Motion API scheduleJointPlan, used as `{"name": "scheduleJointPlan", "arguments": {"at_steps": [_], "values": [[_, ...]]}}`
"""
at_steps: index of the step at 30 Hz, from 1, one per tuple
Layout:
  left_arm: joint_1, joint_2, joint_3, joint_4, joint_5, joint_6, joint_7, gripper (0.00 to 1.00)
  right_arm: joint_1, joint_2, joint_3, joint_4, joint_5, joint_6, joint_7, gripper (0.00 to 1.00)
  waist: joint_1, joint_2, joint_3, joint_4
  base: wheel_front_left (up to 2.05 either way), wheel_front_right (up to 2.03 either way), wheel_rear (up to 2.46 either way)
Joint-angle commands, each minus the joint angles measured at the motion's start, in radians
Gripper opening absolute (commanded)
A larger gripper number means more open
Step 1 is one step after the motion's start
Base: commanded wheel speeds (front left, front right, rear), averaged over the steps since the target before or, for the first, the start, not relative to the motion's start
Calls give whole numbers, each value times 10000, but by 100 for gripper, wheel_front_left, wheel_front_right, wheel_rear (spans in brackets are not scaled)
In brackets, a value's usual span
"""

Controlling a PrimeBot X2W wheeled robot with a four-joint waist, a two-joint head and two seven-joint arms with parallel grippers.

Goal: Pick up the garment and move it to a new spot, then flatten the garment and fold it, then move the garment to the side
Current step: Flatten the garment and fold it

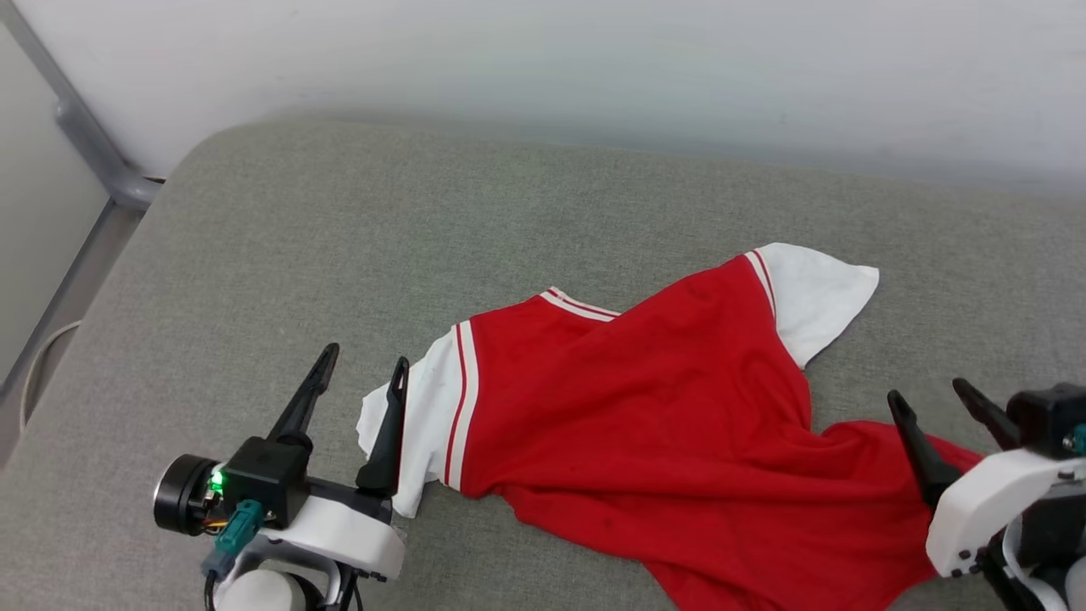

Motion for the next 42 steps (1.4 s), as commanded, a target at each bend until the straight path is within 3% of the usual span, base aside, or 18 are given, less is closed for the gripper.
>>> {"name": "scheduleJointPlan", "arguments": {"at_steps": [1, 9, 13, 16, 22, 32, 33, 34, 35, 42], "values": [[48, 5, -34, -51, 88, -20, -52, 100, -266, -151, 33, -18, 28, -7, 215, 100, 0, -1, 153, 150, 0, 0, 0], [-254, -291, -168, -366, 325, -166, -81, 100, -2316, -930, 221, 797, 697, -7, 4590, 100, 0, -1, 913, 786, 0, 0, 0], [-433, -465, -173, -382, 406, -275, -74, 100, -3434, -1099, 139, 1441, 630, -7, 6779, 100, 0, -1, 1299, 1189, 0, 0, 0], [-521, -611, -150, -364, 467, -342, -74, 100, -4182, -883, -155, 1899, 603, -7, 7835, 100, 0, -1, 1554, 1472, 0, 0, 0], [-680, -895, -126, -331, 619, -503, -75, 100, -5096, -645, -643, 2801, 46, -7, 8746, 100, 0, -1, 1949, 2041, 0, 0, 0], [-632, -1166, 117, -279, 846, -676, -75, 100, -4745, -577, -436, 4120, -429, -5, 8588, 100, 0, -1, 2152, 2354, 0, 0, 0], [-608, -1180, 144, -258, 865, -675, -76, 100, -4656, -592, -351, 4219, -378, -5, 8559, 69, 0, -1, 2135, 2333, 0, 0, 0], [-591, -1191, 175, -224, 873, -684, -76, 100, -4567, -626, -266, 4284, -318, -5, 8516, 25, 0, -1, 2110, 2299, 0, 0, 0], [-581, -1196, 195, -198, 888, -709, -76, 100, -4508, -695, -183, 4331, -286, -5, 8433, 0, 0, -1, 2077, 2257, 0, 0, 0], [-491, -1163, 375, -94, 1035, -796, -76, 100, -4184, -1337, 121, 4314, 131, -13, 7813, 0, 0, -1, 1620, 1741, 0, 0, 0]]}}
